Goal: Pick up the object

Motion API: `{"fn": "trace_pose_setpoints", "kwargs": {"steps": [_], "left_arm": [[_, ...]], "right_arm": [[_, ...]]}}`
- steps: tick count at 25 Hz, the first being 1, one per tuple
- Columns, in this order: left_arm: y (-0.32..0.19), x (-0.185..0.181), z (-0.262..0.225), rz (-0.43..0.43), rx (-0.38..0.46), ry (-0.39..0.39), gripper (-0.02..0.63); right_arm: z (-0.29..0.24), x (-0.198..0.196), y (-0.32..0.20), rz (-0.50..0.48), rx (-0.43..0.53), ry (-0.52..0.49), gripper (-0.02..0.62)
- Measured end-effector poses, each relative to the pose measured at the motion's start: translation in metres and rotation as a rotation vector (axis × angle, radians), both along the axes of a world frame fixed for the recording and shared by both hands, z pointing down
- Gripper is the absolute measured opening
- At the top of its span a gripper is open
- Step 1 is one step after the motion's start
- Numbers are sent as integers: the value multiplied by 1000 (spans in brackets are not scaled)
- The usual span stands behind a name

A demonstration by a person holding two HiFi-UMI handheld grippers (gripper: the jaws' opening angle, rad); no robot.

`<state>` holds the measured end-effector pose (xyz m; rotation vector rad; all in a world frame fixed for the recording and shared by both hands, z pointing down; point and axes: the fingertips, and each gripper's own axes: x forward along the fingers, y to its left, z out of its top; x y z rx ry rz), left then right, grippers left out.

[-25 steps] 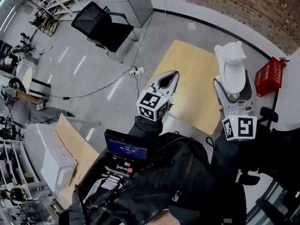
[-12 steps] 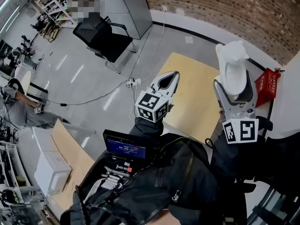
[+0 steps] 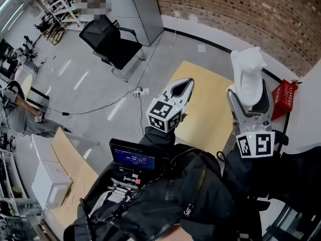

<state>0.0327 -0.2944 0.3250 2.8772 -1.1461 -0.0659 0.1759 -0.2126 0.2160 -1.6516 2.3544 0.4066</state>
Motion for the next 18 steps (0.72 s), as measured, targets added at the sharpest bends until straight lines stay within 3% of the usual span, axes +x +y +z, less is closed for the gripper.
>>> {"fn": "trace_pose_setpoints", "kwargs": {"steps": [18], "left_arm": [[2, -5, -12, -22, 25, -7, -3]], "right_arm": [[-14, -2, 10, -42, 78, -31, 485]]}}
